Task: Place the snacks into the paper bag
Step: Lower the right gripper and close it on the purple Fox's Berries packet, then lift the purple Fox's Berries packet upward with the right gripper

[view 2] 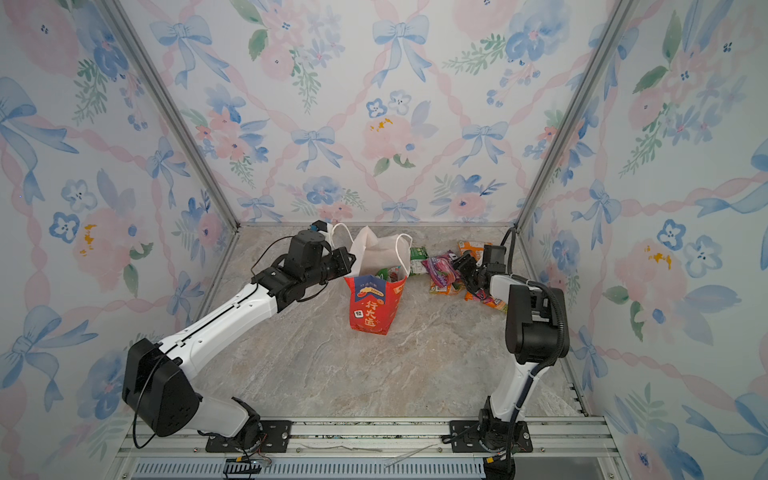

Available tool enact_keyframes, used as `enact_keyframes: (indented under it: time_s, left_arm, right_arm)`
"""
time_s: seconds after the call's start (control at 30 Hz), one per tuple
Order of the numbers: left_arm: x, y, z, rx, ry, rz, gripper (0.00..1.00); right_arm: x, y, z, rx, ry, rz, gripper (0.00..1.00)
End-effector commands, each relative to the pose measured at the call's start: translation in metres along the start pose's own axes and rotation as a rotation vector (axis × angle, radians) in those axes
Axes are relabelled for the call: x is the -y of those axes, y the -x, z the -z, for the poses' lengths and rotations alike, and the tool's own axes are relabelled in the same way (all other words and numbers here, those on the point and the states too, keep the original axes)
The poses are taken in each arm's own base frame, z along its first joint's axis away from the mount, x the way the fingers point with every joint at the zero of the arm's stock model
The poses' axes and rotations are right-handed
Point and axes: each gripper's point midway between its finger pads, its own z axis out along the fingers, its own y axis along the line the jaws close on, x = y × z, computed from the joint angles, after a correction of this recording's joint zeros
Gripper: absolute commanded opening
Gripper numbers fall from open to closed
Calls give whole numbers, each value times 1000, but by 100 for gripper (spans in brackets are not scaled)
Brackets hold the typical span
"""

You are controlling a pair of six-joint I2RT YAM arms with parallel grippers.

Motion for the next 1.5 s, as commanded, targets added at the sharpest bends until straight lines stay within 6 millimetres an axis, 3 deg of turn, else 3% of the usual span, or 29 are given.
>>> enact_keyframes:
  time_s: [0.0, 0.3, 0.5, 0.73, 1.03, 1.47]
  left_arm:
    - [-9, -8, -1, -22, 24, -1, 0]
    - [-8, -7, 0, -16, 22, -4, 0]
    - [-8, -7, 0, -16, 21, -4, 0]
    - [-7, -6, 1, -13, 19, -5, 0]
    - [-7, -5, 4, -11, 17, -7, 0]
    - [-7, -6, 7, -6, 15, -5, 0]
  right_arm:
    - [-2, -14, -12, -47, 2, 0, 76]
    - [-3, -19, -15, -45, 35, -14, 59]
    - [-10, -17, -13, -41, 68, -13, 34]
    - [-17, -14, -8, -30, 96, -6, 14]
    - [-34, -9, 8, -5, 139, 14, 0]
    - [-72, -3, 61, 37, 144, 140, 0]
